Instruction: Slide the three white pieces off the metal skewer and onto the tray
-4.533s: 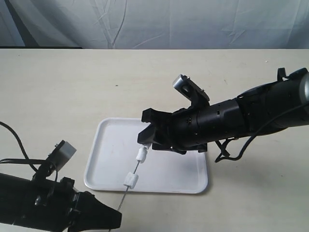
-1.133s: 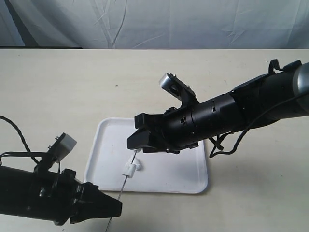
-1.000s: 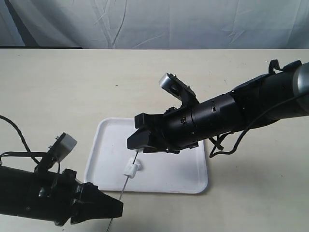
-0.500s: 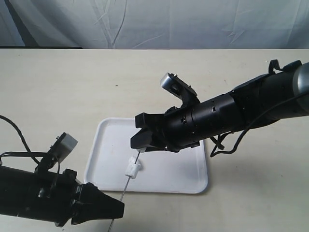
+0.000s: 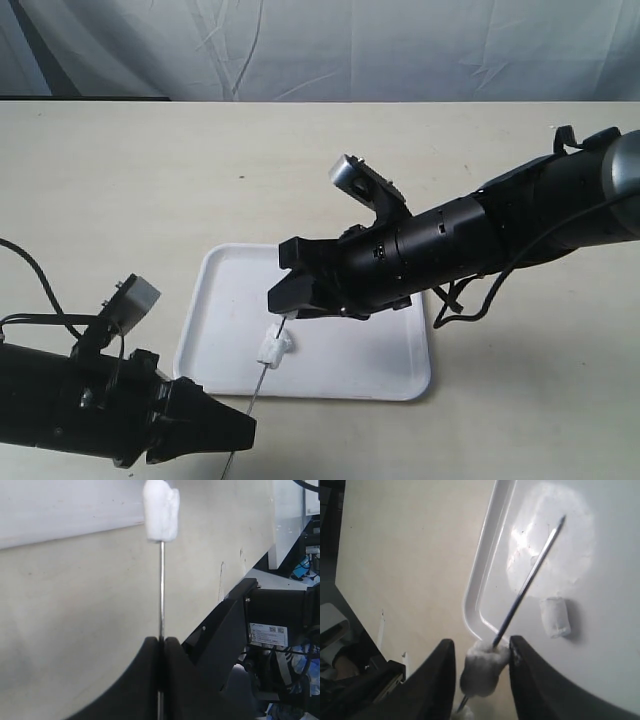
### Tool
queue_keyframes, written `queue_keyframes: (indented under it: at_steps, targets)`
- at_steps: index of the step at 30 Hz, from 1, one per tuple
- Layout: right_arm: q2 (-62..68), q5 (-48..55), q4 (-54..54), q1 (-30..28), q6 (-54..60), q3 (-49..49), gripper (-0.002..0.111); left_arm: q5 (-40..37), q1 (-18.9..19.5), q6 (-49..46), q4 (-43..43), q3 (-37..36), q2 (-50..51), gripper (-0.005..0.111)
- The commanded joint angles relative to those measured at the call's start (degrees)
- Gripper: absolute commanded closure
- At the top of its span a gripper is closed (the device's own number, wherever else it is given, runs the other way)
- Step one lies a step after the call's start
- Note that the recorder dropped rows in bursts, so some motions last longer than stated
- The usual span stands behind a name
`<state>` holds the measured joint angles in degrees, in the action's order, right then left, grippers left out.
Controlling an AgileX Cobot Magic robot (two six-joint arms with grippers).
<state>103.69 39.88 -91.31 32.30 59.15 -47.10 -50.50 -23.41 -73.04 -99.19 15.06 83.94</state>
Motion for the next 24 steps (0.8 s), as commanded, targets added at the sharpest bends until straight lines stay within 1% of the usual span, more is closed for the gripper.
queue_keyframes:
  at_steps: [1, 3, 4, 9, 13, 17, 24]
  targets:
    - [0.04, 0.41, 0.04, -0.15, 0.2, -0.04, 0.075, -0.5, -0.14, -0.65, -0.76, 0.42, -0.27, 0.107]
    - [0.04, 0.3, 0.04, -0.15, 0.09, -0.04, 0.081, -0.82, -0.14, -0.65, -0.76, 0.42, -0.27, 0.107]
    - [0.04, 0.3, 0.04, -0.15, 0.09, -0.04, 0.082, -1.03, -0.14, -0.65, -0.76, 0.42, -0.27, 0.107]
    - [0.04, 0.07, 0.04, -0.15, 0.09, -0.04, 0.082, -1.59, -0.14, -1.07, -0.76, 0.42, -0.27, 0.107]
    - [0.04, -1.75, 0.04, -0.15, 0.09, -0.04, 0.082, -3.96, -0.14, -1.07, -0.76, 0.3, -0.27, 0.107]
    - [0.04, -4.76, 0.04, -0.15, 0.09, -0.04, 0.082, -6.34, -0.14, -1.07, -0.76, -1.59, -0.27, 0.107]
    - [0.04, -9.16, 0.04, -0.15, 0.09, -0.04, 0.082, -7.71, -0.14, -2.59, -0.76, -6.38, -0.27, 0.107]
